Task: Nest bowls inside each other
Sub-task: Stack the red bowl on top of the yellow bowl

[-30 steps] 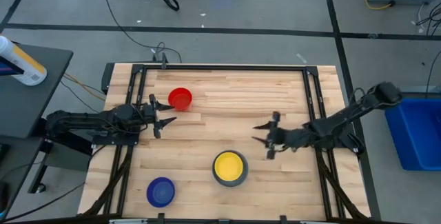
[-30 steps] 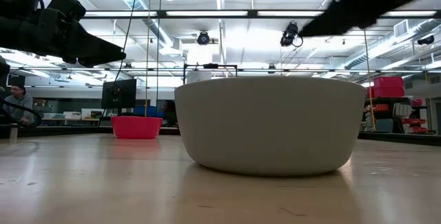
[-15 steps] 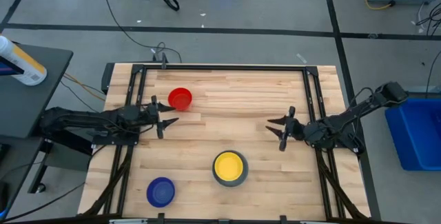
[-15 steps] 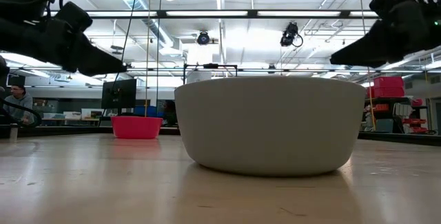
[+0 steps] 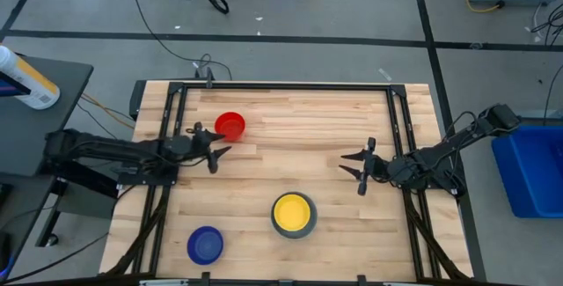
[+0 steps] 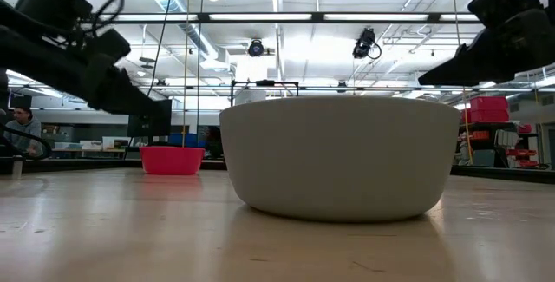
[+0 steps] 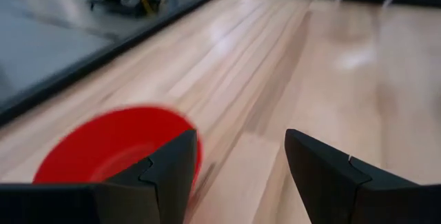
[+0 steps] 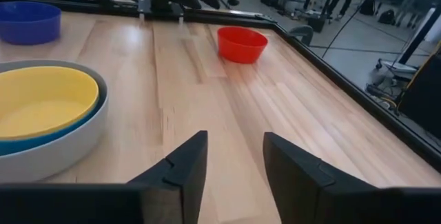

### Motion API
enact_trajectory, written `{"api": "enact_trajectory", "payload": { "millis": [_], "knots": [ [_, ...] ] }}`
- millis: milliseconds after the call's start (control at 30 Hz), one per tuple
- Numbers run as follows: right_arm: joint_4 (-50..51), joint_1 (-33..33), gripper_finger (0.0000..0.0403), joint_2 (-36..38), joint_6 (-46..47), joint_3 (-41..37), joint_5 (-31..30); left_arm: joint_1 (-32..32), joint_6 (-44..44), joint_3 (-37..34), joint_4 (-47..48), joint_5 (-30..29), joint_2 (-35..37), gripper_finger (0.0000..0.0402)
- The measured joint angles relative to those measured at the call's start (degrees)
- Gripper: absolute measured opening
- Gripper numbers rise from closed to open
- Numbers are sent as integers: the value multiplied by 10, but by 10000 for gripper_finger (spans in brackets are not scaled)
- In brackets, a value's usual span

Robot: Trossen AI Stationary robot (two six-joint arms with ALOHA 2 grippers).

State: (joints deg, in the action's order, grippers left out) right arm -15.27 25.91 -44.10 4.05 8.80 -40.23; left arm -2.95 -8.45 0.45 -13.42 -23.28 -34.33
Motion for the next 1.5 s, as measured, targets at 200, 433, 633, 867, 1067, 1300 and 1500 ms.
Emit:
{"api": "enact_trajectory", "payload": {
  "millis": [200, 433, 633, 867, 1067, 1300, 1500],
  "knots": [
    [0, 0, 161, 0, 2, 0, 0, -41, -23, 4, -17, 23, -80, 231],
    [8, 0, 167, 0, 12, 0, 5, -89, -14, 9, -70, 43, -158, 231],
    [28, 0, 162, 0, 34, 0, 6, -125, -6, 9, -109, 77, -222, 231],
    [29, 0, 150, 0, 40, 0, 16, -134, 15, 10, -181, 85, -287, 223],
    [29, 0, 145, 0, 41, 0, 31, -134, 43, 10, -217, 84, -316, 168],
    [29, 0, 150, 0, 41, 0, 32, -134, 72, 10, -223, 85, -320, 44],
    [29, 0, 159, 0, 41, 0, 32, -134, 81, 11, -223, 96, -320, 6]
  ]
}}
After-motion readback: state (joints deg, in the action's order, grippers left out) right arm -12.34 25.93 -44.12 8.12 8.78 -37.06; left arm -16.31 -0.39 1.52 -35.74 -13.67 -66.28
